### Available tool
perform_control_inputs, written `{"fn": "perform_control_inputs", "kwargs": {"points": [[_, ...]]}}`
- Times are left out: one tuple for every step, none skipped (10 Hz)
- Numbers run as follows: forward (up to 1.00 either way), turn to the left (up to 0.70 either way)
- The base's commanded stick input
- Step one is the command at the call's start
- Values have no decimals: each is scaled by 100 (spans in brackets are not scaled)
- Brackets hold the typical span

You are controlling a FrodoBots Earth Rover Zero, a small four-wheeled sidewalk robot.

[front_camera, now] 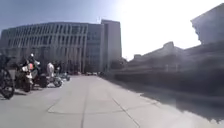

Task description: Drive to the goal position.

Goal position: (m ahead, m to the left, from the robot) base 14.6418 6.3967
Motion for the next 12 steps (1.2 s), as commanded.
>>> {"fn": "perform_control_inputs", "kwargs": {"points": [[70, 0], [70, 0], [70, 0], [70, 0], [70, 0], [70, 0], [70, 0], [70, 0], [70, 0], [70, 0], [70, 0], [70, 0]]}}
